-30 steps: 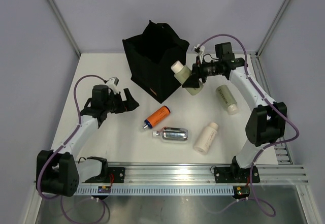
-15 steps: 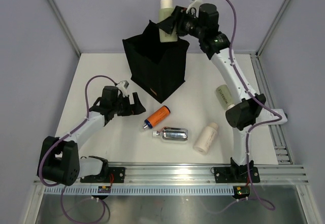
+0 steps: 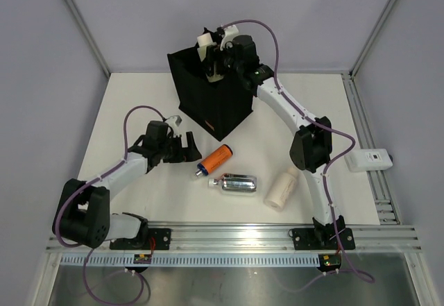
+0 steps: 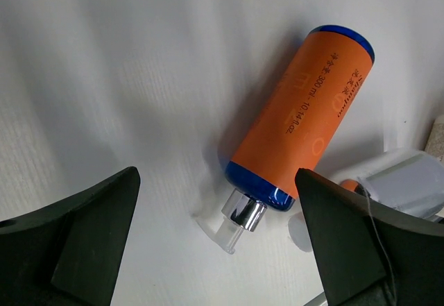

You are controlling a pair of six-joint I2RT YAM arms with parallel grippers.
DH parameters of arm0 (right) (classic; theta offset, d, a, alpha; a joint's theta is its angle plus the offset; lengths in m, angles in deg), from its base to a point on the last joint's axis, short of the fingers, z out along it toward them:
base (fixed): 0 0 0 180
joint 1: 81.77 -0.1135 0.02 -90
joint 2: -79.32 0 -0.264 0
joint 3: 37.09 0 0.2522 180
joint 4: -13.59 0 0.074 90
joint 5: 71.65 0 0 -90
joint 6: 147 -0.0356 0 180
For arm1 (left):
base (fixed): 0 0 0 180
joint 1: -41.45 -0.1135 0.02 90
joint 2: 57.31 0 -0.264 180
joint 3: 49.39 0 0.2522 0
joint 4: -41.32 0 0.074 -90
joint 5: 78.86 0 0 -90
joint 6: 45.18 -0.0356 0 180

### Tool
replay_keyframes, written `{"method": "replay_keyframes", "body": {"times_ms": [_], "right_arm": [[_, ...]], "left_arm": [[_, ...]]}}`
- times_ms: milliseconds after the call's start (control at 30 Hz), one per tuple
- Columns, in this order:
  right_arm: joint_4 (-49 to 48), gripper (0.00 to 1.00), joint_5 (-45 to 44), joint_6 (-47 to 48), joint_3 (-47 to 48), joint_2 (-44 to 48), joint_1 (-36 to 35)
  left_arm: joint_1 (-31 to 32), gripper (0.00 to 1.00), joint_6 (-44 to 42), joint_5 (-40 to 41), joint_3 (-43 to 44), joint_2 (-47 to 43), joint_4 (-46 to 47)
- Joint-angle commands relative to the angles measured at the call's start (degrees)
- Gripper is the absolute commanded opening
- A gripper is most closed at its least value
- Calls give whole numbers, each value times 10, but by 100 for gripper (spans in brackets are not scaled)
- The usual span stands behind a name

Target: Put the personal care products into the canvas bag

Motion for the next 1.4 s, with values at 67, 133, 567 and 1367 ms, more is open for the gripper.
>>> {"method": "replay_keyframes", "body": {"times_ms": [67, 133, 567, 1367], "right_arm": [[-11, 17, 215, 186, -12, 66, 18], [64, 15, 263, 197, 18, 44, 23], [261, 48, 273, 260, 100, -62, 29], [261, 99, 401, 222, 107, 37, 95]], "left_arm": [[22, 99, -35, 22, -2, 12, 51], [30, 99, -42, 26, 3, 20, 52], [89, 99, -112, 72, 34, 57, 36], [211, 92, -129, 235, 154, 194, -36]]}}
